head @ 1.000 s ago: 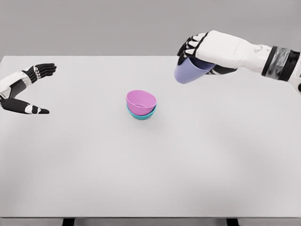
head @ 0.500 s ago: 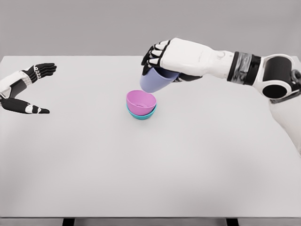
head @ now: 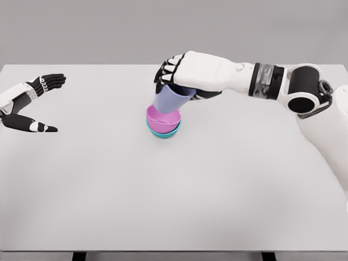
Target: Stacking bowl and cup with both arms
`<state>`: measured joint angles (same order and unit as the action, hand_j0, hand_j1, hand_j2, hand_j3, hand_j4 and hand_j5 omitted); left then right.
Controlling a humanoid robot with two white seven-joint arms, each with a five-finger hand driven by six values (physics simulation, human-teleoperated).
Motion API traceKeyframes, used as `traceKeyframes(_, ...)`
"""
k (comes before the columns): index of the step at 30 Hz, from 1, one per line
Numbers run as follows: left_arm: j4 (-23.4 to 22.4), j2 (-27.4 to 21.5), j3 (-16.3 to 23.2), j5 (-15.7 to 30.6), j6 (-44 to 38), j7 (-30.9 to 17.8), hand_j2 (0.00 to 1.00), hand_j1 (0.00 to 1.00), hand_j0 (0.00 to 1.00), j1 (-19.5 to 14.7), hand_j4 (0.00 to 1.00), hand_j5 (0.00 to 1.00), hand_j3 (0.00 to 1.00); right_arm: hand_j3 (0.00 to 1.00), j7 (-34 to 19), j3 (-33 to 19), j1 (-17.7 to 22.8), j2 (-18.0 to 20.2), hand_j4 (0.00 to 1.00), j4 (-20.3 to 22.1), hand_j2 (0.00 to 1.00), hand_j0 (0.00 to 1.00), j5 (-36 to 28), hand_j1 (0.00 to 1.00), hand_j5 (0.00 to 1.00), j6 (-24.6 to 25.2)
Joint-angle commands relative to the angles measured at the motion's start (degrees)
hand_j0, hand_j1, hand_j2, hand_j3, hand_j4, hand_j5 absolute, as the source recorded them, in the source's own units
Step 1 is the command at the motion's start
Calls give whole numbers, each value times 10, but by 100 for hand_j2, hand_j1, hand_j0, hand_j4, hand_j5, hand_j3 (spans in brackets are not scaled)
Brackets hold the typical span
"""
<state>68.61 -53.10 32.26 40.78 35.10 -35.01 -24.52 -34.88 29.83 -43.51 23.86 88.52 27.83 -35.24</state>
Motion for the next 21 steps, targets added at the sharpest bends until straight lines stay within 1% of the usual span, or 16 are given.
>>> traceKeyframes(1, 0, -1, -1, 4, -1, 0, 100, 100, 100, 0, 100, 100, 100, 50, -1, 2, 1, -7, 50, -17, 50, 50, -3, 50, 50, 2)
traceKeyframes(5, 0, -1, -1, 4, -1, 0, 100, 100, 100, 0, 100, 100, 100, 50, -1, 19, 2, -8, 50, -27, 50, 50, -3, 50, 50, 2)
traceKeyframes(7, 0, -1, -1, 4, -1, 0, 100, 100, 100, 0, 100, 100, 100, 50, -1, 22, 2, -8, 50, -37, 50, 50, -3, 50, 50, 2)
traceKeyframes(13, 0, -1, -1, 4, -1, 0, 100, 100, 100, 0, 100, 100, 100, 50, -1, 21, -5, -9, 50, -41, 50, 50, -2, 50, 50, 2)
traceKeyframes(15, 0, -1, -1, 4, -1, 0, 100, 100, 100, 0, 100, 100, 100, 50, -1, 21, -12, -10, 50, -63, 50, 50, 3, 50, 50, 2)
traceKeyframes(16, 1, -1, -1, 4, -1, 0, 100, 100, 100, 0, 100, 100, 100, 50, -1, 20, -12, -12, 50, -67, 50, 50, 15, 50, 50, 2)
traceKeyframes(21, 2, -1, 0, 4, -1, 0, 100, 100, 100, 0, 100, 100, 100, 50, -1, 21, -16, -29, 50, -82, 50, 50, 20, 50, 50, 2)
